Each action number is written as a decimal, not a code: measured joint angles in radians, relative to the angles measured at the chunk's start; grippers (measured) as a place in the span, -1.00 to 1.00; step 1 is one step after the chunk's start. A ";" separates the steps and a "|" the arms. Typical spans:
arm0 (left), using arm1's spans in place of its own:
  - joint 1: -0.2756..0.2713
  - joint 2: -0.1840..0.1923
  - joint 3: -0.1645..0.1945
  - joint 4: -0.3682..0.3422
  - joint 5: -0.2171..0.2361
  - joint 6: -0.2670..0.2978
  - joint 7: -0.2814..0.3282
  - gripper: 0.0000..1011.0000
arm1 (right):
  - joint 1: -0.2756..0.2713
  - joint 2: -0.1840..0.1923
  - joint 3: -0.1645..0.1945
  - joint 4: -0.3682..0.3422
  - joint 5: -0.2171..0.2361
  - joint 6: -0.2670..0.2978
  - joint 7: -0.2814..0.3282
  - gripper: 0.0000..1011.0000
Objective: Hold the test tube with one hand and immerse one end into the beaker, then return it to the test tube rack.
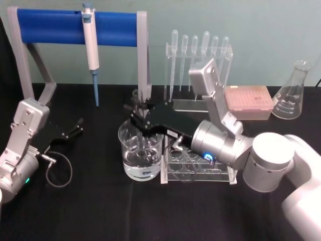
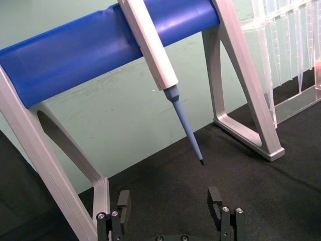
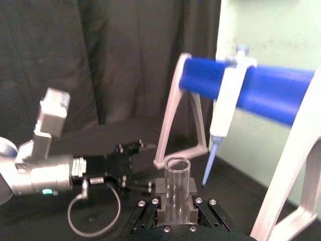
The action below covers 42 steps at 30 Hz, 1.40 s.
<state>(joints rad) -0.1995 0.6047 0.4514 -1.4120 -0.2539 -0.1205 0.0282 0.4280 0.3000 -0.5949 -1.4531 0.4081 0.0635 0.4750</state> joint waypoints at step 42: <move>0.000 0.000 0.000 0.000 0.000 0.000 0.000 0.98 | -0.311 0.196 0.232 -0.436 -0.029 0.084 -0.161 -0.56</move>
<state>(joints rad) -0.1995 0.6047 0.4514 -1.4120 -0.2539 -0.1205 0.0283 0.1173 0.4963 -0.3627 -1.8886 0.3791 0.1478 0.3137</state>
